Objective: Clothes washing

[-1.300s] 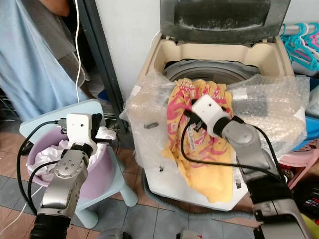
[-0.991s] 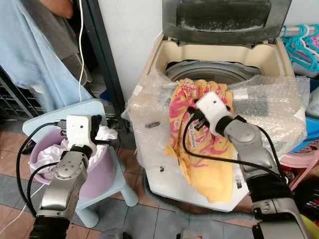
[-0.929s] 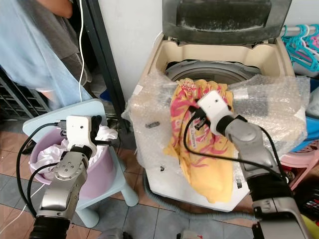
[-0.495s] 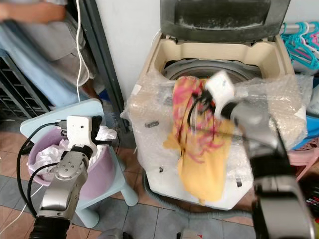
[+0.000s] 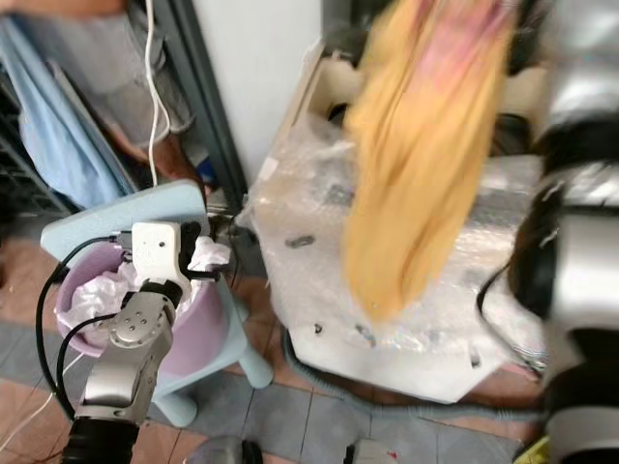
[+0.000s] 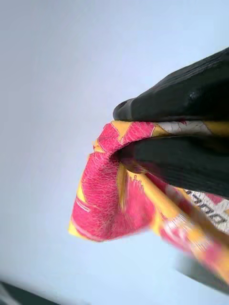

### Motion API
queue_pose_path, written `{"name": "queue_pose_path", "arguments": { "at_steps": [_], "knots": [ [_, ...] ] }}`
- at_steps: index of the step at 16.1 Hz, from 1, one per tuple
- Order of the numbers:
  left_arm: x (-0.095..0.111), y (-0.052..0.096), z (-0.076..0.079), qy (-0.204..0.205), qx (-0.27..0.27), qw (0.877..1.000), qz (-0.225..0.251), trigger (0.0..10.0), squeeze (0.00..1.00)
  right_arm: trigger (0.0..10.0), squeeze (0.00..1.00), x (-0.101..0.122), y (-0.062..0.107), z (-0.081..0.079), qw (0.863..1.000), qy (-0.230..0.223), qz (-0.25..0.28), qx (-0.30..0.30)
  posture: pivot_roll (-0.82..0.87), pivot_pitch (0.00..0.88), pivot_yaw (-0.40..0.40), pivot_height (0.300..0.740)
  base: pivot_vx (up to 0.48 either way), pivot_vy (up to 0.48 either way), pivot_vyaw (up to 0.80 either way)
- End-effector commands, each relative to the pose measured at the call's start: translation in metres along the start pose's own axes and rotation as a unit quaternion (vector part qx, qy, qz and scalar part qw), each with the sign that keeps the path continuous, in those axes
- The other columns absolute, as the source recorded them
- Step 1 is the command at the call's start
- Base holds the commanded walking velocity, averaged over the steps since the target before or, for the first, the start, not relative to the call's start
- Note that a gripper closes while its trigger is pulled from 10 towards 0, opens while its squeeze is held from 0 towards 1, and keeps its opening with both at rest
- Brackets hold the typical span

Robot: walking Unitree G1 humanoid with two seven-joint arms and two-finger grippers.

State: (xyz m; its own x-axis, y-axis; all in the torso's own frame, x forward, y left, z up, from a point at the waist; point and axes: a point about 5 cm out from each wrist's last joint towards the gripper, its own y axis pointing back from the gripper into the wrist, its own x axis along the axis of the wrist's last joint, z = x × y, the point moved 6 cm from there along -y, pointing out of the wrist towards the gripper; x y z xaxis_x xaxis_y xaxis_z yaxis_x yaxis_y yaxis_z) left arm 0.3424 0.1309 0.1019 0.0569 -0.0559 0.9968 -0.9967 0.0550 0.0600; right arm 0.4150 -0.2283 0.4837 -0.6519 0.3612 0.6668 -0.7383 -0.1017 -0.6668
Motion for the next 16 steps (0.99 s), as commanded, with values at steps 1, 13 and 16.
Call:
{"name": "queue_pose_path", "arguments": {
  "at_steps": [1,13,16],
  "knots": [
    [0.002,-0.001,-0.004,-0.008,0.011,1.000,0.003,10.0,0.00,0.0,0.00,-0.010,0.003,-0.010,1.000,0.011,-0.006,0.014,-0.07,0.000,0.079,0.740,0.000,0.000,0.00],
    [0.000,-0.002,-0.002,-0.012,0.004,1.000,0.000,10.0,0.00,10.0,1.00,-0.157,0.142,-0.105,0.967,-0.052,-0.203,0.143,-0.08,0.000,0.102,0.740,0.000,0.000,0.00],
    [0.000,-0.004,-0.001,-0.011,0.002,1.000,0.000,10.0,0.00,10.0,1.00,-0.132,0.153,-0.098,0.980,-0.071,-0.148,0.112,-0.09,0.000,0.108,0.740,0.000,0.000,0.00]
  ]
}}
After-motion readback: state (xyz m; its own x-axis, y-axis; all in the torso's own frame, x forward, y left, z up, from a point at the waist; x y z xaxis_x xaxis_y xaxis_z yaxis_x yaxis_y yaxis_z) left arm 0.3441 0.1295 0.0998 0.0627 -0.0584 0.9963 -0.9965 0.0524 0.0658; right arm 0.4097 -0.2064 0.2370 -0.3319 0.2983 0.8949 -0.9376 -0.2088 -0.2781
